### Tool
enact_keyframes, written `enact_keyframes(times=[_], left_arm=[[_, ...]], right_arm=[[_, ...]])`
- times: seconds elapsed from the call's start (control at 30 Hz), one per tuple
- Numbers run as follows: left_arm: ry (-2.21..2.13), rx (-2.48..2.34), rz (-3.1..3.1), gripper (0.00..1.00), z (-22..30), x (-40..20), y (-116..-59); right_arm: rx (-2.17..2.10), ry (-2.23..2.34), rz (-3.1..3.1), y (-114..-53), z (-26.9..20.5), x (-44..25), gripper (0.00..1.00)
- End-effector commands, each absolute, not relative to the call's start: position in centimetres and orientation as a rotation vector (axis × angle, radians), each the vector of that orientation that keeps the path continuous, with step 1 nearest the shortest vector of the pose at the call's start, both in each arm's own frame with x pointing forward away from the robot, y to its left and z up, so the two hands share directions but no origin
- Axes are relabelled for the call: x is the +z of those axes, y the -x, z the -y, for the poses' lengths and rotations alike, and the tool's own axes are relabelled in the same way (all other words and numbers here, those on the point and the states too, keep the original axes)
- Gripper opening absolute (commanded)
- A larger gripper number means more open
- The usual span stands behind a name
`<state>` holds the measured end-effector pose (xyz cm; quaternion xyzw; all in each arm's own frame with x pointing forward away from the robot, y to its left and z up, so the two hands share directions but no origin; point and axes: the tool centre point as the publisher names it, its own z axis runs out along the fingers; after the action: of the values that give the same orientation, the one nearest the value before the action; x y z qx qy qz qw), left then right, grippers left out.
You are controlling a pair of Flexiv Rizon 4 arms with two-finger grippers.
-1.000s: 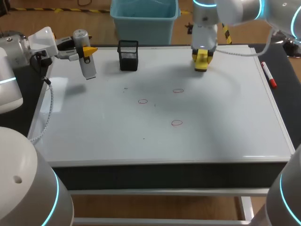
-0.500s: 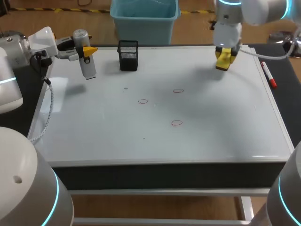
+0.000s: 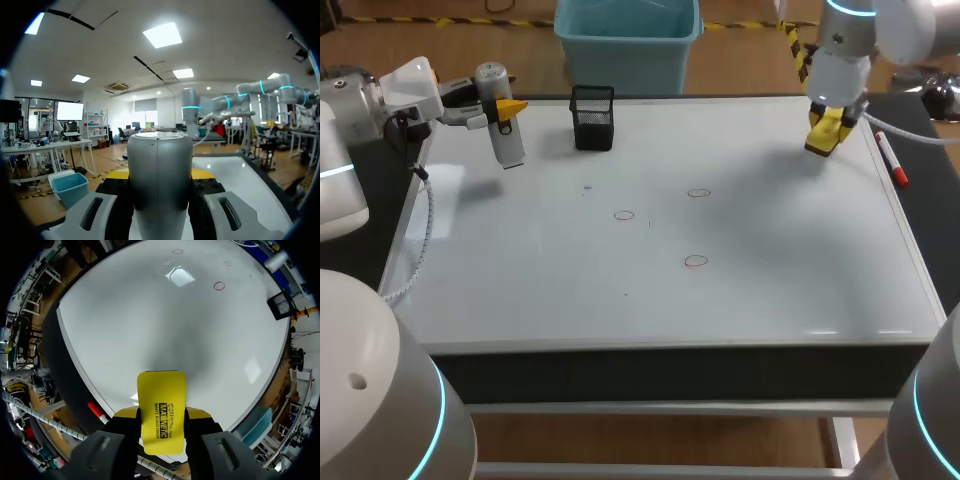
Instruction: Pick up the inspection probe, press it on each red-marked spot on the whiteboard one by one, put down the probe, pick up the eraser, and wipe off all the red marks.
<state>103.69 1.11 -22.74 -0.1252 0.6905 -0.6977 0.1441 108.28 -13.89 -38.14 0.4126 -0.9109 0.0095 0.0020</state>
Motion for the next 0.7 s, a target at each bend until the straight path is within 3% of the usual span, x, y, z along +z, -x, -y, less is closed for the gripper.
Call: enact_keyframes(times=[0.03, 0.7], left_arm=[[0.359, -2.012, -1.985, 0.0, -1.0, -22.8, -103.7], [0.359, -2.012, -1.985, 0.0, -1.0, -22.8, -103.7]], right_arm=[[0.034, -1.289, 2.87, -107.6, 14.9, -37.9, 0.0], [-0.004, -1.208, 2.914, -107.1, 16.6, -37.8, 0.0]])
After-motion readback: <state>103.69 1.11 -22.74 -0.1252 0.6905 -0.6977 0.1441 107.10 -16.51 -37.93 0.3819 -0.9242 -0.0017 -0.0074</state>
